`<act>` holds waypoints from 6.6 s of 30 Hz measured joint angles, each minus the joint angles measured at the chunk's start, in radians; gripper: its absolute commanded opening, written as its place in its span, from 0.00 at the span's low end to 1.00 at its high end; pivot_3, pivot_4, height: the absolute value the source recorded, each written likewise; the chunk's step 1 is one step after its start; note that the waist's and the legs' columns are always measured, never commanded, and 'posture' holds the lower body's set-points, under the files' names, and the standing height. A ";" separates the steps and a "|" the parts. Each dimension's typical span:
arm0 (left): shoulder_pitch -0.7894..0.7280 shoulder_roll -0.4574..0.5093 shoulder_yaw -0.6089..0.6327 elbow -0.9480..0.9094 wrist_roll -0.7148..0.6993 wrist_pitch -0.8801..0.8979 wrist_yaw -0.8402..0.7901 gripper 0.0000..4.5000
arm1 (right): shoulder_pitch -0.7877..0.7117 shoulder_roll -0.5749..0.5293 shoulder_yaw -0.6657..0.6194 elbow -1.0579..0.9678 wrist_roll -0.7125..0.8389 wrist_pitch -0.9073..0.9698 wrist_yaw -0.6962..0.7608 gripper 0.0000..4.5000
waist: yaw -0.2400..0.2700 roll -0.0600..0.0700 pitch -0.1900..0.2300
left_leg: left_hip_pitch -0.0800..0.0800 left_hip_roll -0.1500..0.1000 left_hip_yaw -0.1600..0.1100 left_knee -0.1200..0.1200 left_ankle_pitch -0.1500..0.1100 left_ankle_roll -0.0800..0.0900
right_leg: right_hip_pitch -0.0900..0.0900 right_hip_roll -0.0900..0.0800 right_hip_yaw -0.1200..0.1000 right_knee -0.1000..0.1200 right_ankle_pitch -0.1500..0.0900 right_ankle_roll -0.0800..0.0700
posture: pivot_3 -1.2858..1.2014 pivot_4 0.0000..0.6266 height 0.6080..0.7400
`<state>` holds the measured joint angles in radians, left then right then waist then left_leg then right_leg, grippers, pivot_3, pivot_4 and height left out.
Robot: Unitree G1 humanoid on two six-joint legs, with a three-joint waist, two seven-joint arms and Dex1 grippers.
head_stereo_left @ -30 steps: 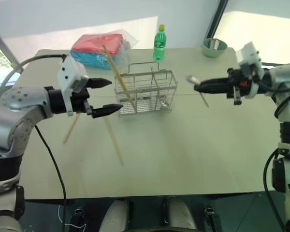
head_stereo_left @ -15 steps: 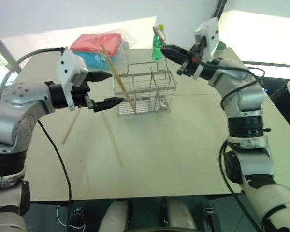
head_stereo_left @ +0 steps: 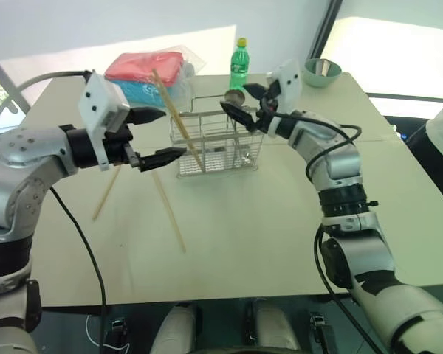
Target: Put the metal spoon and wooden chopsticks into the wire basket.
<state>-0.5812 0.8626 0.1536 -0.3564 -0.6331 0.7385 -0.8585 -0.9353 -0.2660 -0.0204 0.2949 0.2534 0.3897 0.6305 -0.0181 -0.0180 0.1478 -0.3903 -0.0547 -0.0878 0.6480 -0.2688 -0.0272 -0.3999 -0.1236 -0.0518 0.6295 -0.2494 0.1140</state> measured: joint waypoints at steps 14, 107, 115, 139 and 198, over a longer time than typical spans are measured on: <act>-0.047 0.003 0.133 0.324 0.057 0.110 0.252 1.00 | 0.098 -0.374 -0.182 -0.565 0.419 0.360 0.228 0.86 | 0.005 -0.003 -0.001 | 0.001 0.000 0.000 0.000 -0.001 0.002 | 0.002 0.001 -0.001 -0.001 0.000 0.000 | 0.52 0.24 0.45; -0.412 -0.753 0.014 0.859 0.281 -0.513 0.509 0.18 | 0.874 -0.614 -0.349 -1.057 0.856 0.452 -0.085 0.87 | 0.059 -0.016 -0.002 | -0.001 -0.001 0.003 0.005 -0.004 0.007 | 0.009 -0.006 -0.005 -0.015 0.003 0.006 | 0.52 0.24 0.45; -0.346 -0.764 0.013 0.744 0.271 -0.458 0.527 0.99 | 0.871 -0.622 -0.349 -1.053 0.868 0.452 -0.094 0.87 | 0.058 -0.016 -0.002 | -0.001 -0.001 0.003 0.005 -0.004 0.008 | 0.009 -0.006 -0.005 -0.015 0.003 0.006 | 0.52 0.24 0.45; -0.500 -0.470 0.388 0.551 0.260 0.850 1.099 0.99 | 0.728 -0.583 -0.165 -0.901 0.724 0.400 0.043 0.87 | 0.056 -0.016 -0.001 | 0.001 -0.001 0.001 0.004 -0.003 0.006 | 0.008 -0.002 -0.004 -0.014 0.003 0.006 | 0.52 0.24 0.45; -0.521 -0.396 0.389 1.028 0.404 0.134 0.991 0.01 | 0.741 -0.521 -0.152 -0.948 0.736 0.410 -0.023 0.87 | 0.052 -0.011 -0.005 | -0.001 -0.001 0.003 0.001 0.001 -0.004 | 0.004 -0.007 -0.004 -0.014 0.003 0.006 | 0.52 0.24 0.45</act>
<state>-1.1025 0.4668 0.5427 0.6719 -0.2294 0.8727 0.1324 -0.1943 -0.7867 -0.1720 -0.6526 0.9897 0.7994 0.6078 0.0336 -0.0294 0.1423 -0.3915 -0.0556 -0.0844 0.6485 -0.2678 -0.0307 -0.3964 -0.1302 -0.0555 0.6153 -0.2464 0.1203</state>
